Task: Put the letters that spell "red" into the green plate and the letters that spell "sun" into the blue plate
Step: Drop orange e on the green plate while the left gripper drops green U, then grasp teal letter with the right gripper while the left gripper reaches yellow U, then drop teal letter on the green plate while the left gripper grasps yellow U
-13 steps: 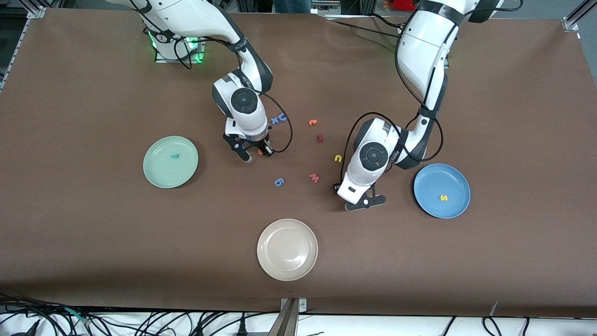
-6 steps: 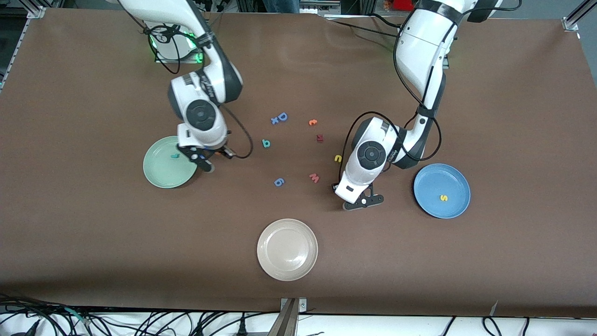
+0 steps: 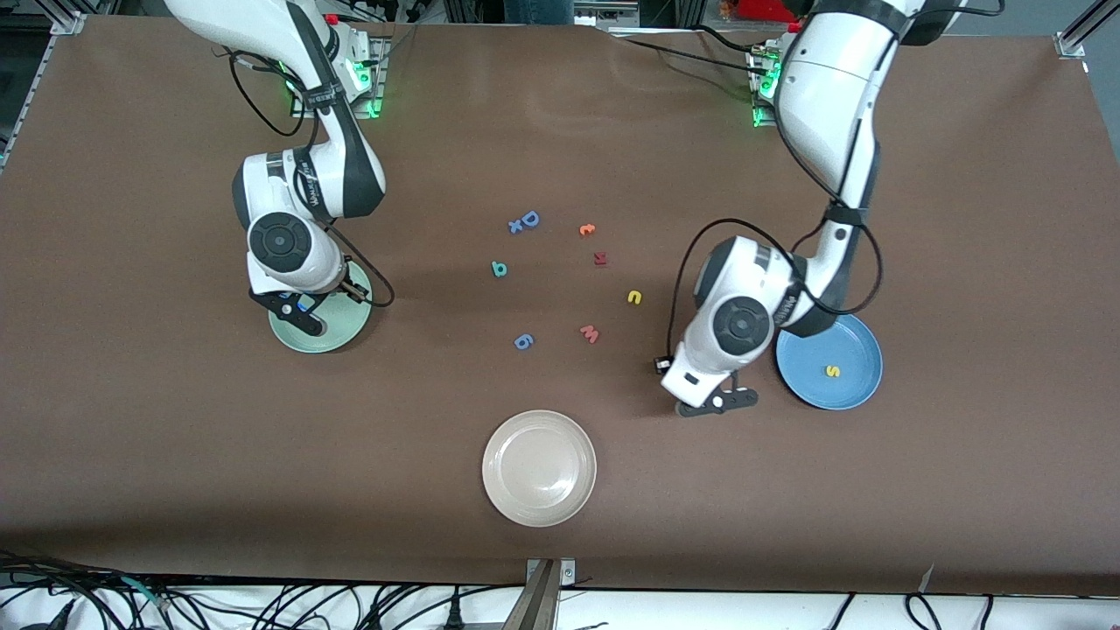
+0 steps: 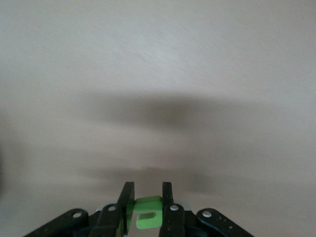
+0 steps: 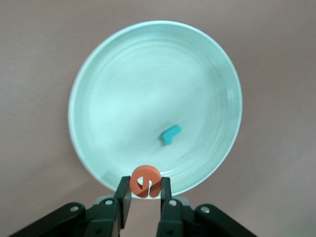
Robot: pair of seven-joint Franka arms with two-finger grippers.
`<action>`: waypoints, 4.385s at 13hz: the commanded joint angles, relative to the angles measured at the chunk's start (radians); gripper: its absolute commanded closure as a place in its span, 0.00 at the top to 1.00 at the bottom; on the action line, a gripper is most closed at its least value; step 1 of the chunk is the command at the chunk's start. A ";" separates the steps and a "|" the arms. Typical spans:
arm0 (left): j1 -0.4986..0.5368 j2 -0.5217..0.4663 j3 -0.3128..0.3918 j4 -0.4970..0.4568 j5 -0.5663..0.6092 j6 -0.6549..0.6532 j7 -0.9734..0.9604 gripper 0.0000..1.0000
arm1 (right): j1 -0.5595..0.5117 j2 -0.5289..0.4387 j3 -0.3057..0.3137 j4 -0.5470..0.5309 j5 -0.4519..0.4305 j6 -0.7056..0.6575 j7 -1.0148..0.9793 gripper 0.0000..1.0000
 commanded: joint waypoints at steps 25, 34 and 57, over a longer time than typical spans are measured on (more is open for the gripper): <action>0.293 -0.158 -0.119 -0.105 0.026 -0.194 0.515 1.00 | 0.199 0.168 0.266 -0.009 0.335 0.479 0.385 0.67; 0.045 -0.336 -0.215 -0.568 0.130 0.338 0.072 1.00 | 0.200 0.160 0.266 -0.021 0.337 0.495 0.385 0.28; -0.087 -0.233 -0.213 -0.619 0.271 0.568 -0.214 0.56 | 0.137 0.054 -0.300 -0.104 0.213 0.117 -0.369 0.99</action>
